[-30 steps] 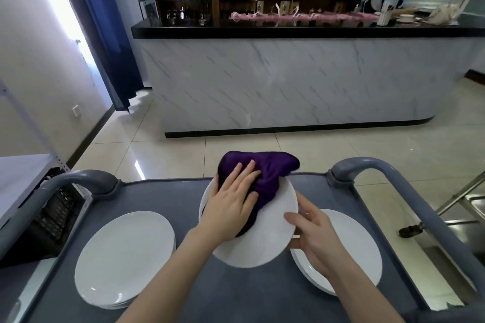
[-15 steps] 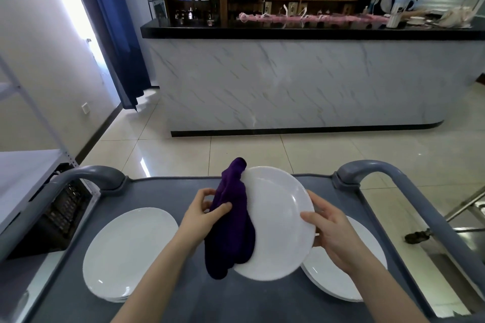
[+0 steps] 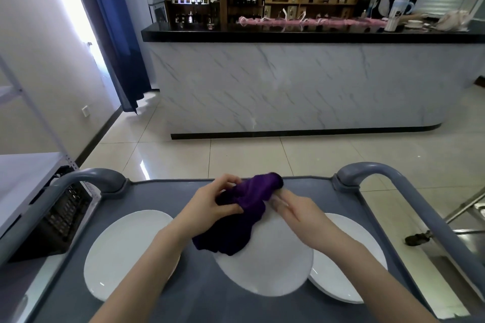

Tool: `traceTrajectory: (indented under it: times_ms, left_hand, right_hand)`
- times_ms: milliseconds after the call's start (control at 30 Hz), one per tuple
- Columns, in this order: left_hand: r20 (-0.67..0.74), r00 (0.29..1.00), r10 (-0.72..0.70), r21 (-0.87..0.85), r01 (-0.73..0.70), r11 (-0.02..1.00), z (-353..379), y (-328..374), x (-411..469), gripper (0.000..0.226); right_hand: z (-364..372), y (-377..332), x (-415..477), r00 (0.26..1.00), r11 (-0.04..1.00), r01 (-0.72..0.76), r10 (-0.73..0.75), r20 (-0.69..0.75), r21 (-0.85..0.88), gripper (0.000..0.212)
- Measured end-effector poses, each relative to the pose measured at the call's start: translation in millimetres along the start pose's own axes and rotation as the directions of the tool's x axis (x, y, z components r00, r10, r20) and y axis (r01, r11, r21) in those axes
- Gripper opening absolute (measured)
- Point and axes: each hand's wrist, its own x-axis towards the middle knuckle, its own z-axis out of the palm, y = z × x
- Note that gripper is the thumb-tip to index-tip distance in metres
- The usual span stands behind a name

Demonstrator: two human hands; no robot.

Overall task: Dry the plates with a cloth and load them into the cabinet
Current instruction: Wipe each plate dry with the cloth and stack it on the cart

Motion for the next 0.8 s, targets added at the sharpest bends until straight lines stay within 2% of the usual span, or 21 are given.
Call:
traceTrajectory:
  times_ms: [33, 100, 200, 300, 367, 433, 533, 600, 633, 700, 800]
  left_hand:
    - [0.043, 0.999, 0.021, 0.044, -0.023, 0.999, 0, 3, 3, 0.042]
    - [0.087, 0.996, 0.037, 0.075, -0.043, 0.996, 3, 7, 6, 0.037]
    - [-0.007, 0.999, 0.039, -0.006, -0.039, 0.999, 12, 3, 6, 0.026]
    - [-0.200, 0.980, 0.015, -0.053, -0.026, 0.998, 23, -7, 2, 0.020]
    - [-0.319, 0.942, -0.108, -0.185, 0.050, 0.981, 31, -18, -1, 0.011]
    - [-0.381, 0.888, -0.259, -0.363, 0.114, 0.925, 41, -28, -6, 0.007]
    - [-0.337, 0.831, -0.443, -0.598, 0.175, 0.782, 64, -34, -14, 0.020]
    - [-0.270, 0.811, -0.519, -0.692, 0.211, 0.690, 79, -34, -19, 0.026]
    - [-0.253, 0.804, -0.538, -0.714, 0.220, 0.664, 83, -34, -20, 0.027]
    - [-0.272, 0.793, -0.545, -0.707, 0.220, 0.672, 83, -35, -19, 0.029]
    - [-0.389, 0.798, -0.461, -0.595, 0.164, 0.787, 63, -33, -14, 0.018]
  right_hand:
    - [1, -1, 3, 0.999, 0.996, 0.001, 0.003, 0.038, -0.086, 0.017]
    - [2, -6, 6, 1.000, 0.981, 0.008, -0.005, 0.015, -0.196, 0.026]
    - [-1, -8, 4, 0.990, 0.995, 0.068, -0.077, -0.122, -0.074, 0.012]
    - [-2, -5, -1, 0.958, 0.995, 0.092, -0.078, -0.277, 0.038, 0.023]
    - [-2, -3, -5, 0.923, 0.989, 0.090, -0.037, -0.383, 0.120, 0.021]
    - [1, -3, -8, 0.880, 0.974, 0.081, 0.030, -0.474, 0.212, 0.024]
    - [13, -4, -9, 0.751, 0.940, 0.074, 0.167, -0.639, 0.333, 0.019]
    - [21, -6, -8, 0.678, 0.911, 0.055, 0.267, -0.685, 0.409, 0.023]
    - [25, -7, -8, 0.669, 0.907, 0.045, 0.285, -0.687, 0.420, 0.027]
    - [27, -7, -9, 0.700, 0.918, 0.044, 0.254, -0.668, 0.395, 0.030]
    - [18, 0, -12, 0.776, 0.936, 0.071, 0.166, -0.609, 0.344, 0.025]
